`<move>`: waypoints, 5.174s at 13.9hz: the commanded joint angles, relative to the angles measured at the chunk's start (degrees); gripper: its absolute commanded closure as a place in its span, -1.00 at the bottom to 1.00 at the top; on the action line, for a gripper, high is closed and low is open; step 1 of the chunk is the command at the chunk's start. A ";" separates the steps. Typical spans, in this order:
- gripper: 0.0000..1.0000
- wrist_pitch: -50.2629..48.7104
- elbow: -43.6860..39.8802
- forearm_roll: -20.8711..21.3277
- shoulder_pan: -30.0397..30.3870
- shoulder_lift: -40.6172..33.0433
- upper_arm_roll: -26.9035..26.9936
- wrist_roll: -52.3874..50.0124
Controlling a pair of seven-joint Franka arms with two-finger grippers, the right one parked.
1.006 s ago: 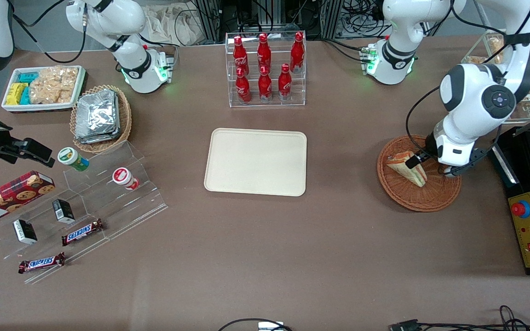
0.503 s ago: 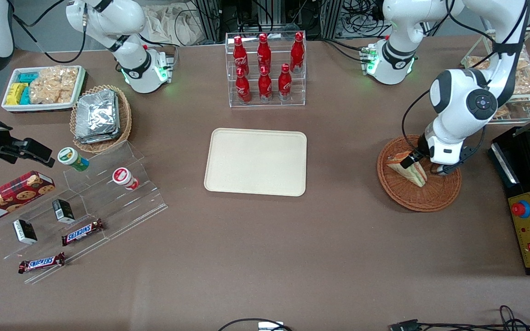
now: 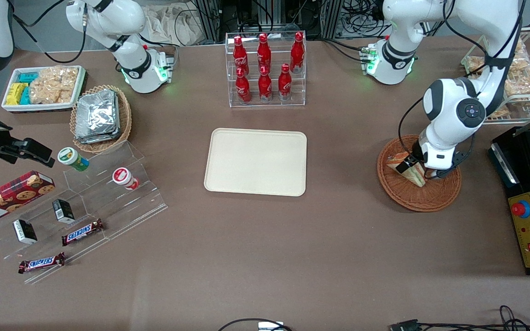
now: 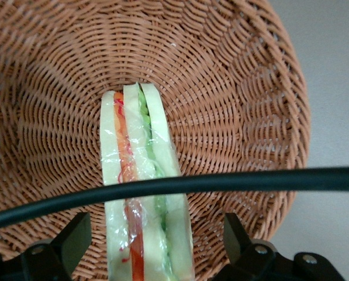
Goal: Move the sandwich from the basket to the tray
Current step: 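Close the left gripper on the sandwich and lift it, then carry the held sandwich with the left gripper over the cream tray, then lower the sandwich onto the tray and open the left gripper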
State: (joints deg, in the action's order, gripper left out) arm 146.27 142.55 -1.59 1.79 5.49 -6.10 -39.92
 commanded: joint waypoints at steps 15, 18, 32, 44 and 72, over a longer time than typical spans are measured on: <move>1.00 -9.32 -0.34 6.77 0.40 -7.50 0.12 3.44; 1.00 -14.15 -2.96 6.77 0.40 -11.02 0.12 8.61; 1.00 -17.95 -12.20 5.37 -0.21 -11.74 -20.60 23.58; 1.00 -15.84 -24.24 2.45 -0.39 7.41 -38.28 12.86; 0.74 -15.84 -30.14 35.95 -9.35 33.09 -39.52 -12.46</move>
State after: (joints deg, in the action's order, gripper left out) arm 130.77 113.01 32.49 -6.93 37.27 -46.09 -50.92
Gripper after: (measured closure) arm 0.841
